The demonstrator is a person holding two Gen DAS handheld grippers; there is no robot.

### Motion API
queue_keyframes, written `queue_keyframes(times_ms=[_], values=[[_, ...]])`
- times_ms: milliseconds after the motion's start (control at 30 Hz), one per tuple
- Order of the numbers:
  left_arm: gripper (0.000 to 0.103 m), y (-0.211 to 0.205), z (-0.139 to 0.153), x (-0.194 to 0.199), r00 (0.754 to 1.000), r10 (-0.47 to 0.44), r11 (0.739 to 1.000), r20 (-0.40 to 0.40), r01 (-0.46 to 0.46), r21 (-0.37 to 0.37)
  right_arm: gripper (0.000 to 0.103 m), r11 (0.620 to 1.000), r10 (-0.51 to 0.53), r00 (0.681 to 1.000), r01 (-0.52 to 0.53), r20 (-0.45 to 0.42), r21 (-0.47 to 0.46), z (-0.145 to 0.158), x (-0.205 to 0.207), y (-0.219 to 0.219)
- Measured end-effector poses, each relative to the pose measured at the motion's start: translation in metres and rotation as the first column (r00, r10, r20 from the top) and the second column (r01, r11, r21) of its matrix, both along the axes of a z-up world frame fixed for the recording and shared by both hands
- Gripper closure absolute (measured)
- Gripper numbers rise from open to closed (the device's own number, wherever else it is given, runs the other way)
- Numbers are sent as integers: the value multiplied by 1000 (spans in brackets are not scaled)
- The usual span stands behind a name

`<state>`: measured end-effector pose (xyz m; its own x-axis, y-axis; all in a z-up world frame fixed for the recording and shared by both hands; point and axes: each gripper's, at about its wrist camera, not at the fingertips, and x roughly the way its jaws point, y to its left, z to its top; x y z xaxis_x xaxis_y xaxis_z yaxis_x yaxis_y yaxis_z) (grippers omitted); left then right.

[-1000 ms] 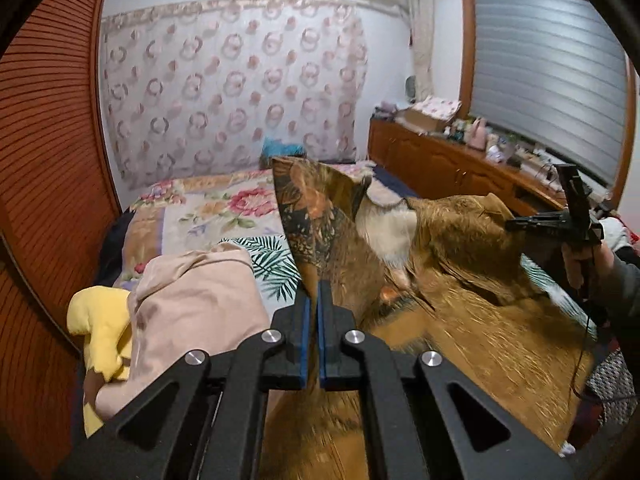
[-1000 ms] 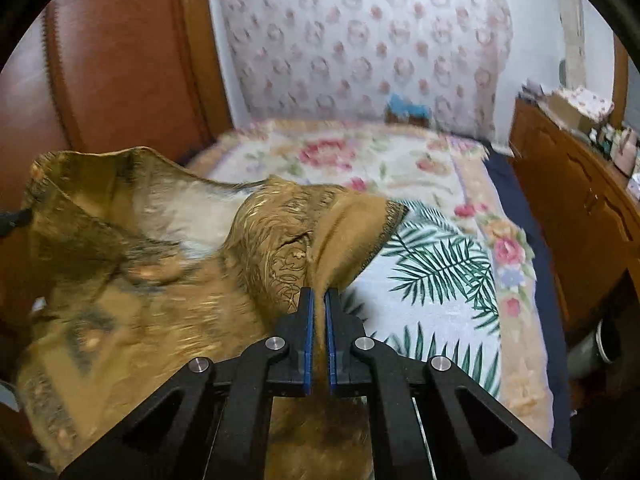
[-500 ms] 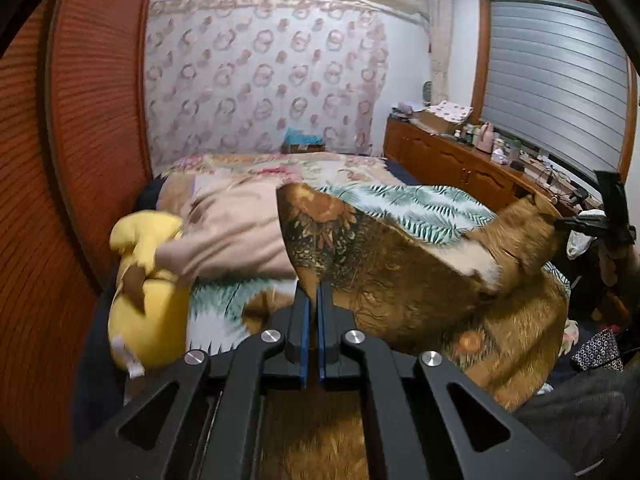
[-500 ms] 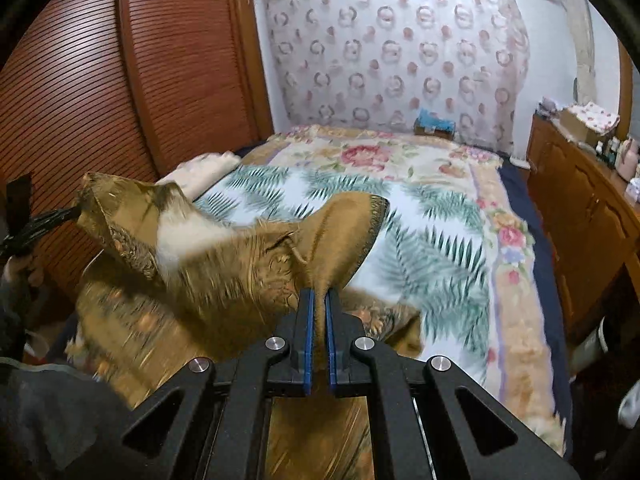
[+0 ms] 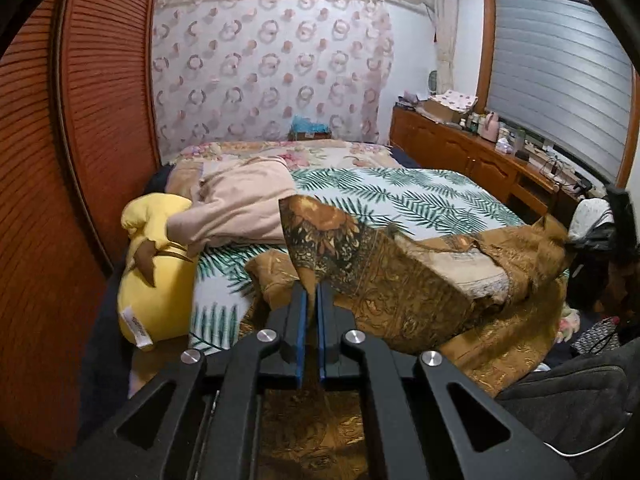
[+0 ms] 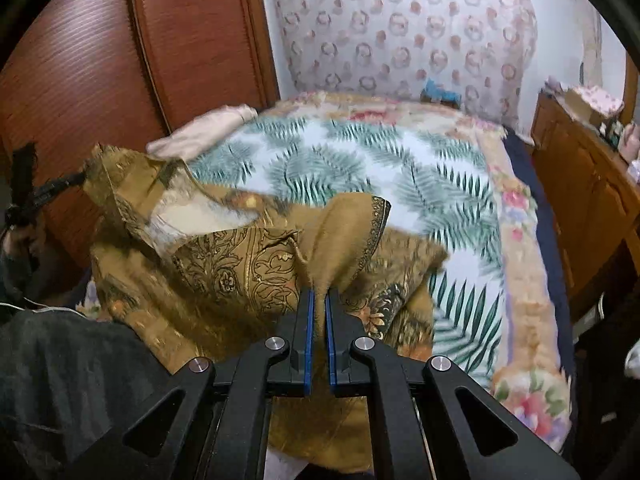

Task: Fold small clothes
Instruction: 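Fold the gripped shirt over toward the collar with both grippers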

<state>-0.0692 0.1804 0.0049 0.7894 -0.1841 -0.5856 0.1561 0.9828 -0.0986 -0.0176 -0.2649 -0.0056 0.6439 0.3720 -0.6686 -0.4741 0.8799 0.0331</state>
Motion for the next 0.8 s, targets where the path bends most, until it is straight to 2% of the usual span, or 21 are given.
queue_keyframes(times_ms=[67, 133, 200, 267, 400, 433, 467, 533, 667, 767, 800], values=[[98, -1, 0, 2, 1000, -5, 1000, -11, 5, 8, 98, 1000, -4, 1000, 4, -18, -10, -8, 1, 0], [92, -1, 4, 0, 1000, -4, 1000, -6, 4, 13, 98, 1000, -6, 1000, 6, -23, -6, -9, 0, -2], [81, -1, 8, -1, 1000, 4, 1000, 7, -4, 17, 98, 1000, -10, 1000, 10, -24, 9, -8, 1, -5], [61, 0, 13, -1, 1000, 17, 1000, 24, -17, 12, 98, 1000, -8, 1000, 8, -25, 21, -10, 7, -5], [57, 2, 18, 5, 998, 46, 999, 32, -46, 12, 98, 1000, -1, 1000, 2, -23, 1, -17, 11, -3], [50, 3, 18, 9, 998, 51, 999, 30, -52, 14, 98, 1000, 1, 1000, -1, -25, 1, -17, 11, -3], [37, 3, 17, 12, 998, 51, 999, 26, -51, 14, 98, 1000, 2, 1000, -2, -24, 0, -21, 12, -4], [23, 4, 11, 23, 999, 38, 999, 4, -38, 27, 98, 1000, -1, 1000, 1, -22, -5, -20, 12, -5], [22, 8, -5, 50, 998, 35, 997, -49, -31, 71, 88, 1000, -16, 1000, 16, -4, 1, -13, 15, -12], [22, 20, -17, 73, 995, 42, 997, -90, -36, 64, 71, 999, -39, 999, 39, 13, -5, -10, 24, -18], [22, 24, -20, 80, 994, 45, 998, -101, -39, 56, 69, 999, -46, 999, 46, 19, -7, -10, 28, -20]])
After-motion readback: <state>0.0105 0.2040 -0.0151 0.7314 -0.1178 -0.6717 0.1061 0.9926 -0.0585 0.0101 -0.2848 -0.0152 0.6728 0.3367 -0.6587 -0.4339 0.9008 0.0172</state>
